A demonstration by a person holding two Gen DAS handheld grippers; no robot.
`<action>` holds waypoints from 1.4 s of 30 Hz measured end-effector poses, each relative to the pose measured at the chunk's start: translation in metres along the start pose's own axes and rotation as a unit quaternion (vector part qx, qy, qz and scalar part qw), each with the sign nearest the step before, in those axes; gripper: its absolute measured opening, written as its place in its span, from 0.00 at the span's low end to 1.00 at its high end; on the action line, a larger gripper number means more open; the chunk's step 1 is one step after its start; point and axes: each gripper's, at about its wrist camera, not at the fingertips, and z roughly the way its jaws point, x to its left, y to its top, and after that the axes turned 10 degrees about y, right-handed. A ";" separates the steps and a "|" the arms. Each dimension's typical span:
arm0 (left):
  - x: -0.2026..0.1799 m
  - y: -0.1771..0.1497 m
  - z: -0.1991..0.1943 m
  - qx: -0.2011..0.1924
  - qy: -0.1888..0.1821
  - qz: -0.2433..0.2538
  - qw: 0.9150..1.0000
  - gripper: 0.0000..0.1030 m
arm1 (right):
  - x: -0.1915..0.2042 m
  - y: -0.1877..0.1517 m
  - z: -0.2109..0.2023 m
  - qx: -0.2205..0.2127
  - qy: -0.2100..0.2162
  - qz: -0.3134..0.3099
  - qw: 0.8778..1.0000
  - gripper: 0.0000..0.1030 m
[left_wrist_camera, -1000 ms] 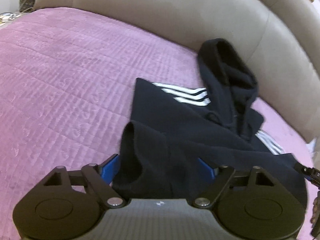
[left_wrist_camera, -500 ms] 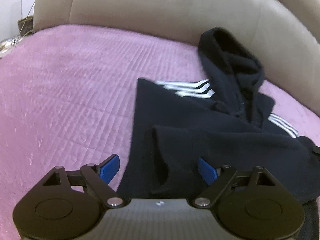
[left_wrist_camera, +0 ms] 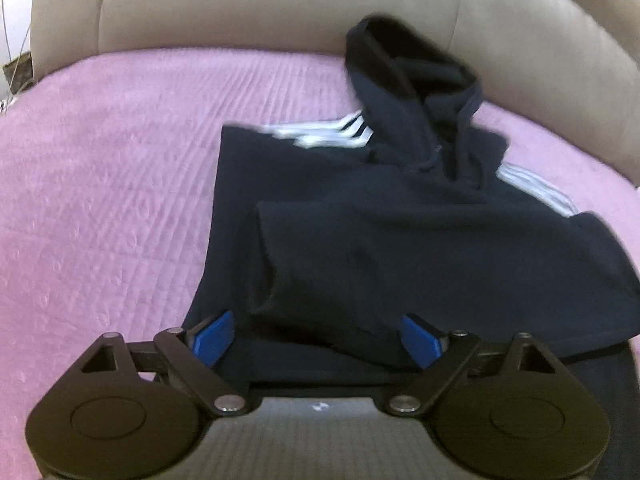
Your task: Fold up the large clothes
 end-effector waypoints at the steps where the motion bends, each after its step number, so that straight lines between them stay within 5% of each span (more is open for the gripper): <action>1: -0.001 0.003 -0.008 -0.014 -0.008 0.000 1.000 0.90 | 0.008 0.002 0.007 0.002 0.019 -0.011 1.000 0.85; 5: -0.021 0.019 -0.014 -0.062 -0.052 0.021 0.996 1.00 | 0.034 0.003 0.051 0.045 0.055 -0.014 0.997 0.86; 8: -0.032 0.024 0.021 0.004 -0.082 0.021 0.996 1.00 | 0.034 -0.012 0.091 0.117 0.028 0.021 0.993 0.86; 10: -0.029 0.017 0.043 0.044 -0.065 0.005 0.997 0.98 | 0.037 -0.025 0.090 0.093 0.022 0.010 0.995 0.86; 14: -0.013 0.007 0.033 0.026 -0.085 0.018 0.996 0.98 | 0.047 -0.017 0.081 0.129 0.001 0.022 0.991 0.86; 18: 0.004 0.039 0.025 0.028 -0.101 -0.004 0.994 0.97 | 0.074 0.016 0.065 0.057 0.010 -0.002 0.998 0.87; 26: -0.023 0.185 0.054 -0.044 -0.068 0.047 0.996 0.98 | 0.124 0.029 0.165 0.153 0.001 -0.062 0.986 0.96; 34: -0.090 0.290 0.124 -0.066 -0.012 0.095 0.993 0.98 | 0.094 0.038 0.186 0.180 0.046 -0.013 0.983 1.00; 38: -0.125 0.308 0.154 -0.092 0.040 0.141 0.985 0.95 | 0.091 0.040 0.190 0.164 0.047 -0.015 0.985 1.00; 42: -0.160 0.305 0.177 -0.153 0.111 0.205 0.960 0.83 | 0.102 0.029 0.176 0.139 0.037 -0.009 0.990 1.00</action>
